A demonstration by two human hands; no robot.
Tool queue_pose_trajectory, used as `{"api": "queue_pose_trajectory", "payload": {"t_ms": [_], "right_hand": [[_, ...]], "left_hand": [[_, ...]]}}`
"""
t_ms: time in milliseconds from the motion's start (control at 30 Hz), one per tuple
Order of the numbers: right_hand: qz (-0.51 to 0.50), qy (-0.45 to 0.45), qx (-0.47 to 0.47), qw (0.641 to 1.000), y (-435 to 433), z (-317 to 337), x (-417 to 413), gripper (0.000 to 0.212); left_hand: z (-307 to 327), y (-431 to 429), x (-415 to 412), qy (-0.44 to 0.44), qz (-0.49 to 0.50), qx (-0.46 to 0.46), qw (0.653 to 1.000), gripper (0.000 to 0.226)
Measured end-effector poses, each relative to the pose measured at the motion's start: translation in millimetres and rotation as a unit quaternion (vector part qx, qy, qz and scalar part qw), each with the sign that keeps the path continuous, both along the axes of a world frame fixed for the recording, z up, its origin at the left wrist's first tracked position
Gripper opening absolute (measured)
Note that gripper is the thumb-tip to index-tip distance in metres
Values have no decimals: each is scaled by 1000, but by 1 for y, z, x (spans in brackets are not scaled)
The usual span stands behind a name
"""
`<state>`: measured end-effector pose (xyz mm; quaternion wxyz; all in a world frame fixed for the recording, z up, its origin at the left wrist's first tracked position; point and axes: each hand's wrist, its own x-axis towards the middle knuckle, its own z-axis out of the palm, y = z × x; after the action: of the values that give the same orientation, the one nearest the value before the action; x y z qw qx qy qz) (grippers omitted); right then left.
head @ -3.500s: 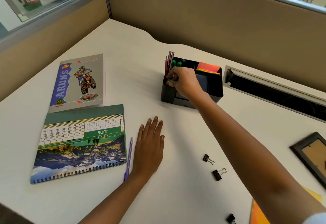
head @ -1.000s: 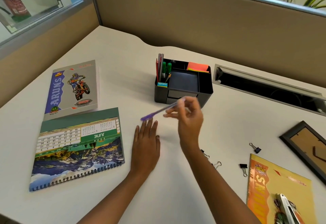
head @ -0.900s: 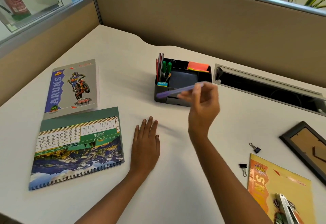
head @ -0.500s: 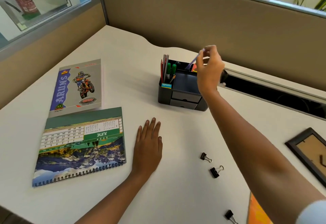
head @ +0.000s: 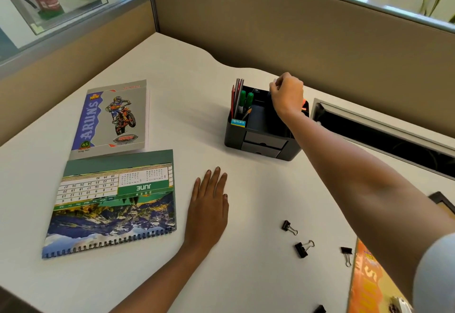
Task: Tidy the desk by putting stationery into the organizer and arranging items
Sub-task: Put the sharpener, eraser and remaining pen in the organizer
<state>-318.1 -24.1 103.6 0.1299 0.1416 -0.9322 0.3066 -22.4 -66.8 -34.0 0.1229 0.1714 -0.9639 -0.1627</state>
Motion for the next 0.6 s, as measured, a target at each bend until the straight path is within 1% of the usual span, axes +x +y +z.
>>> {"api": "queue_pose_trajectory", "payload": {"t_ms": [100, 233, 300, 500, 600], "right_hand": [[3, -14, -11, 1000, 0, -1, -2, 20], [20, -1, -60, 998, 1, -2, -1, 35], [20, 17, -83, 996, 4, -1, 2, 37], [51, 92, -114, 988, 22, 13, 25, 33], [56, 103, -160, 980, 35, 19, 47, 30]], "left_hand": [[-1, -1, 1, -1, -2, 2, 1000, 51], [1, -1, -1, -1, -4, 5, 1000, 50], [3, -1, -2, 2, -4, 4, 1000, 50], [3, -2, 0, 8, -2, 0, 1000, 51], [3, -4, -2, 7, -2, 2, 1000, 50]]}}
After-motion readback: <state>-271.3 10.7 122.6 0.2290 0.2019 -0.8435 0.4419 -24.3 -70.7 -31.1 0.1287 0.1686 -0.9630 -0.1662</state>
